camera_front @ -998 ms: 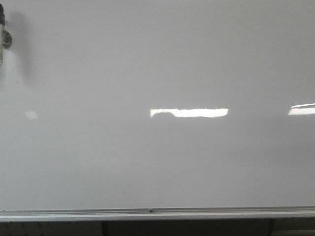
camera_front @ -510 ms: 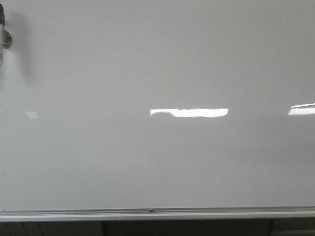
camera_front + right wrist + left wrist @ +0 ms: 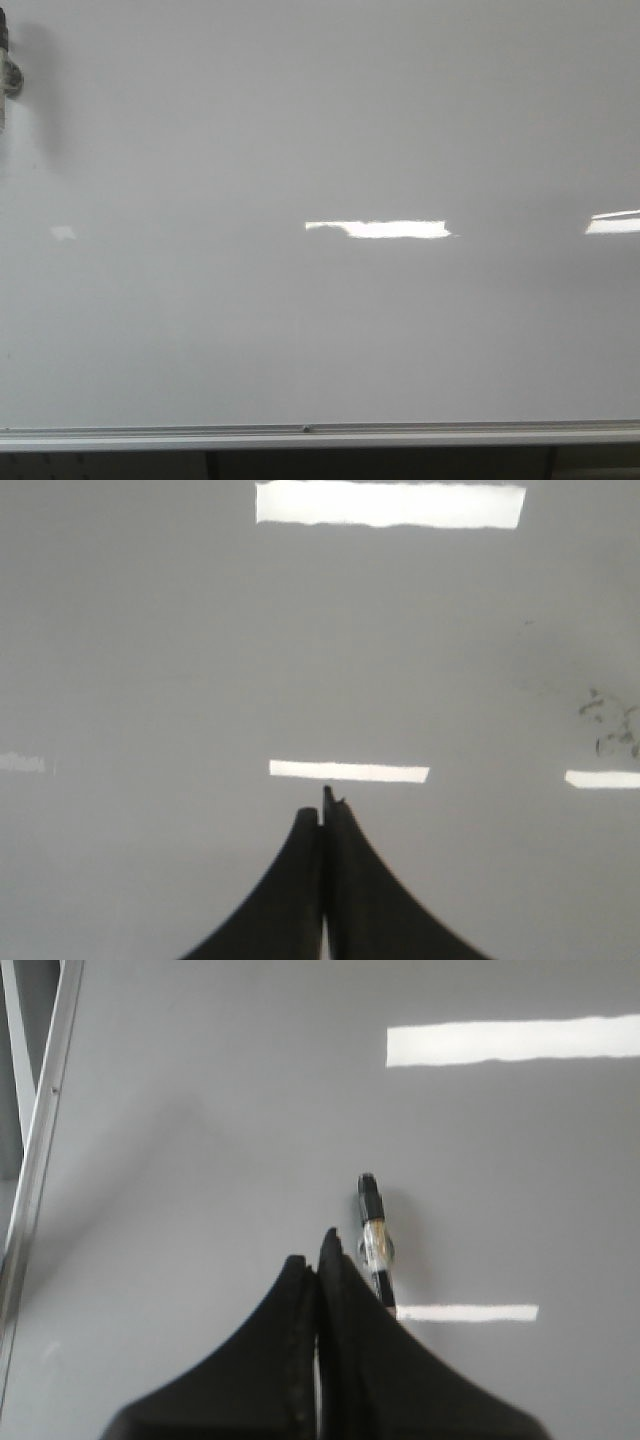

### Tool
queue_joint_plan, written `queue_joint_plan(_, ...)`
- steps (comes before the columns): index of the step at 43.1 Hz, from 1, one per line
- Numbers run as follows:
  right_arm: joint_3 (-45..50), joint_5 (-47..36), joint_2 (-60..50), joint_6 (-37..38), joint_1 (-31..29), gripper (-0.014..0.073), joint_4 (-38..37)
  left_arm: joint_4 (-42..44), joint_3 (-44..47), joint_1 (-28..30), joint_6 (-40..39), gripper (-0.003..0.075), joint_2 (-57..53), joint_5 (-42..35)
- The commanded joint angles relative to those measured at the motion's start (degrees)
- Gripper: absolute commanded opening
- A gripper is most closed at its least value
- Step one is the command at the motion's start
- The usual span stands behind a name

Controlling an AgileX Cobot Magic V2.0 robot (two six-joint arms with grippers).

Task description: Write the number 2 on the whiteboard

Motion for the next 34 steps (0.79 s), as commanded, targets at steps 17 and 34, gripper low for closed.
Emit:
queue_joint_plan(17, -23.45, 19.82, 18.99, 0.00, -0.09, -0.0080, -1.77, 1.63, -23.30, -0.35, -0.27, -0.0020, 17.79, 15.11)
queue_joint_plan(34, -27.17, 28.31, 28.32, 0.00, -0.09, -0.0080, -1.77, 0.75, -23.76, -0.35, -0.27, -0.0020, 25.61, 18.89)
